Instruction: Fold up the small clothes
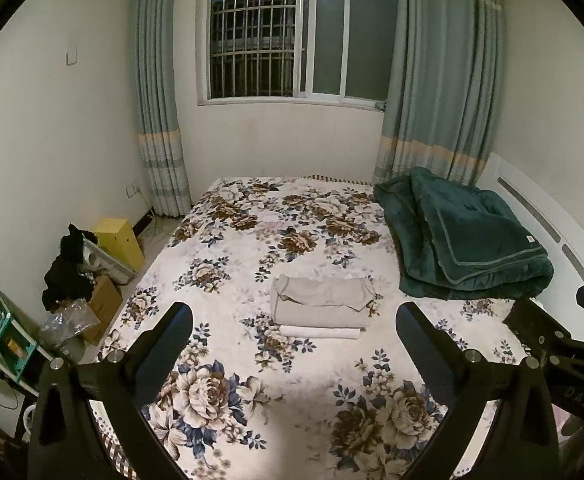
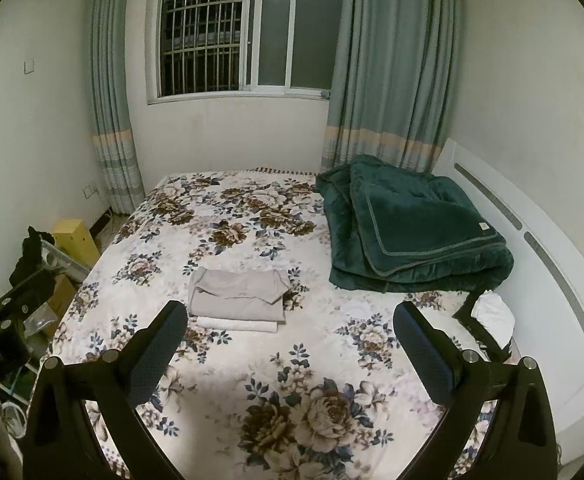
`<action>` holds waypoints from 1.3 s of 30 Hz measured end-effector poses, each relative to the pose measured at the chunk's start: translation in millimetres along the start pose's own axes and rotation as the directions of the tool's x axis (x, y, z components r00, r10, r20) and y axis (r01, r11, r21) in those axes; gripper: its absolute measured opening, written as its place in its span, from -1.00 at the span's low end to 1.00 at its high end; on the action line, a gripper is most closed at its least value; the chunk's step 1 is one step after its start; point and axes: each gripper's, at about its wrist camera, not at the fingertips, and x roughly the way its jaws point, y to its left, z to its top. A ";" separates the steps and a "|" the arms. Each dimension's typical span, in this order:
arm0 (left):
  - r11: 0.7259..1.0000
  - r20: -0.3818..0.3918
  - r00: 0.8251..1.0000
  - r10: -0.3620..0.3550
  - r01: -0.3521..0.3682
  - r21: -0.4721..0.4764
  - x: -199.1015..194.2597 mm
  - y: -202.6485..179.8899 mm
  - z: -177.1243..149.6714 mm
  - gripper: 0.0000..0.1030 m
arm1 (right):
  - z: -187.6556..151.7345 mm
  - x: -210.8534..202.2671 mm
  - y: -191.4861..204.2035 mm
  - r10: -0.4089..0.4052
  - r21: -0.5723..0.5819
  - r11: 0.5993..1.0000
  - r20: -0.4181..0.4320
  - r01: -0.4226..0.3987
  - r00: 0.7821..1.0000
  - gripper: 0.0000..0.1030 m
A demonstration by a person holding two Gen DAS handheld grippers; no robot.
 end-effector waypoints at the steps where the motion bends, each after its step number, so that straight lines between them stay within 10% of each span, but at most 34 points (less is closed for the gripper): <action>1: 1.000 0.003 1.000 -0.001 0.001 -0.001 -1.4 0.6 0.1 1.00 | -0.5 0.2 -0.2 -0.001 0.000 1.000 -0.001 0.001 1.000 1.00; 39: 1.000 0.018 1.000 -0.005 0.005 0.004 -14.3 -9.9 5.5 1.00 | -0.2 -10.2 12.9 0.000 0.027 1.000 0.012 0.000 1.000 1.00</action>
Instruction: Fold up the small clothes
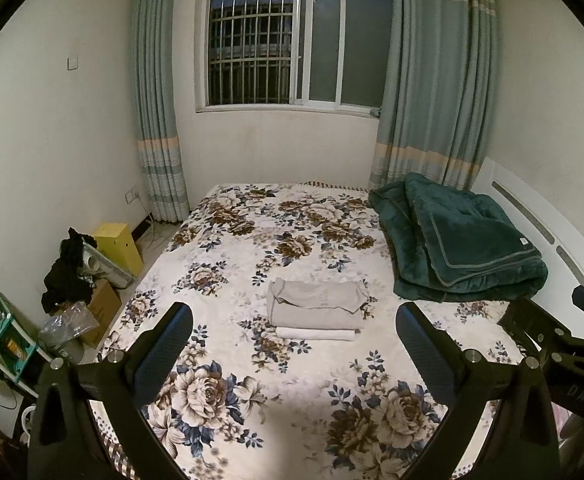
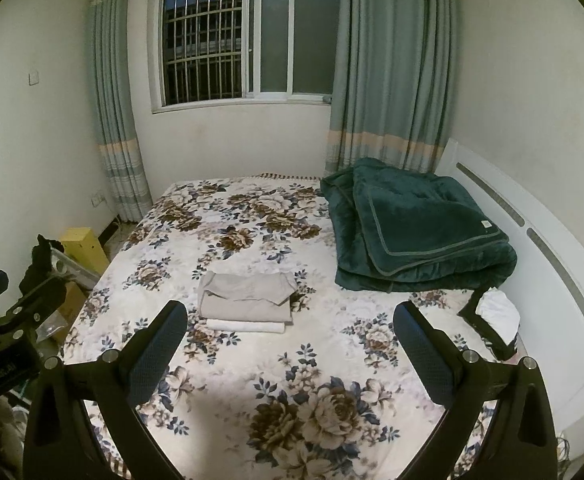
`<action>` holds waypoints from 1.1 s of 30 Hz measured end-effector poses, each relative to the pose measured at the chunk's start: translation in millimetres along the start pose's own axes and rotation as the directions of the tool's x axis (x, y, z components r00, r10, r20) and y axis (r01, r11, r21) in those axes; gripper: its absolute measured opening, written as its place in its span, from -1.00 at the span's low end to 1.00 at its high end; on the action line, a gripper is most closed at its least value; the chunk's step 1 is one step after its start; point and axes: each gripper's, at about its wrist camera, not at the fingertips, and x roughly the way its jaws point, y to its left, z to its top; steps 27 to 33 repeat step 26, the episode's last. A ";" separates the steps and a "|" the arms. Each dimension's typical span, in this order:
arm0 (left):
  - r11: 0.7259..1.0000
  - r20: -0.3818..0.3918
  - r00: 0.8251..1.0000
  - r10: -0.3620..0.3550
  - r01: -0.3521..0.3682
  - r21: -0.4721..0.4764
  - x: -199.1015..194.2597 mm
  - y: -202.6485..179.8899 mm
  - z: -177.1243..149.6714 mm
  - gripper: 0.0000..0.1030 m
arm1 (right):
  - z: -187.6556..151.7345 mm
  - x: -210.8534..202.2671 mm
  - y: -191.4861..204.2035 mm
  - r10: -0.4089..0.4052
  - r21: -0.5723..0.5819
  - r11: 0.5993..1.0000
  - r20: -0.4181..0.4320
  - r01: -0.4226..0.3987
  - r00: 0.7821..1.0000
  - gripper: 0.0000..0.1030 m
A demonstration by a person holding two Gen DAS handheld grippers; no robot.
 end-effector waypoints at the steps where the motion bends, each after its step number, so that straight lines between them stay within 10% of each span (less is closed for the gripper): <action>1: 1.000 0.002 1.000 0.000 0.000 0.002 -0.4 -1.0 0.6 1.00 | -0.7 0.2 -1.6 0.000 0.001 1.000 0.000 0.000 1.000 1.00; 33: 1.000 0.007 1.000 -0.005 0.005 0.007 -7.2 -8.7 -2.4 1.00 | -3.6 -13.1 10.9 -0.023 0.025 0.999 0.009 0.023 1.000 1.00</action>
